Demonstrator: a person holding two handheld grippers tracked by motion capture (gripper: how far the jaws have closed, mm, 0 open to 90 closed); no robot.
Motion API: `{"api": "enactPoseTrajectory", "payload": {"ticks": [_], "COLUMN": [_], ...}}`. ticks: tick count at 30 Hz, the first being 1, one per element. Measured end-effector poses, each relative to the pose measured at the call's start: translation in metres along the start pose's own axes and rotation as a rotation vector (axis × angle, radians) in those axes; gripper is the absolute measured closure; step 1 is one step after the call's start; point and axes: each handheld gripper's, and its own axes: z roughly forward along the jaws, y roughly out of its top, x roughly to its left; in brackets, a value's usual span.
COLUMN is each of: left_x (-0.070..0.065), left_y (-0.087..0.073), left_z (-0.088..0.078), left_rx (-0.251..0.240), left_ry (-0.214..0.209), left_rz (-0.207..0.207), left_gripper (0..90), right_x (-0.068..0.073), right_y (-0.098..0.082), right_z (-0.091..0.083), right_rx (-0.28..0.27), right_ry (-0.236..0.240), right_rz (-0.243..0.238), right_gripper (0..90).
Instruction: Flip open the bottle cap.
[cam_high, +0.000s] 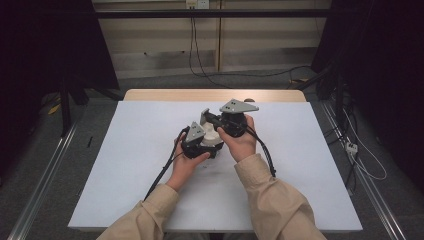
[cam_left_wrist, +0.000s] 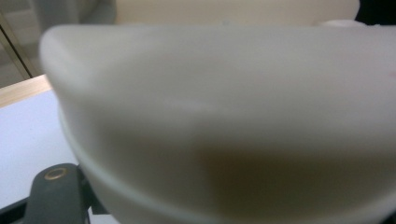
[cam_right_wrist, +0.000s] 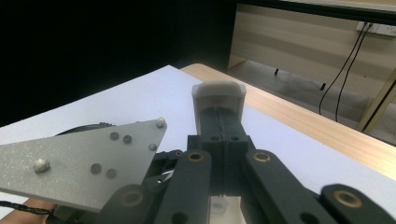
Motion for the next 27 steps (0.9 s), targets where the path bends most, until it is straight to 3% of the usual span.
{"api": "enactPoseTrajectory", "payload": {"ticks": [27], "left_x": [0.0], "left_y": [0.0], "left_z": [0.0], "left_rx": [0.002], "left_ry": [0.007], "left_rz": [0.005], "left_gripper": [18.7], "right_x": [-0.001], "right_y": [0.005], "right_z": [0.014], "right_rx": [0.0], "right_ry": [-0.004], "right_rz": [-0.003], "right_gripper": [90.0]}}
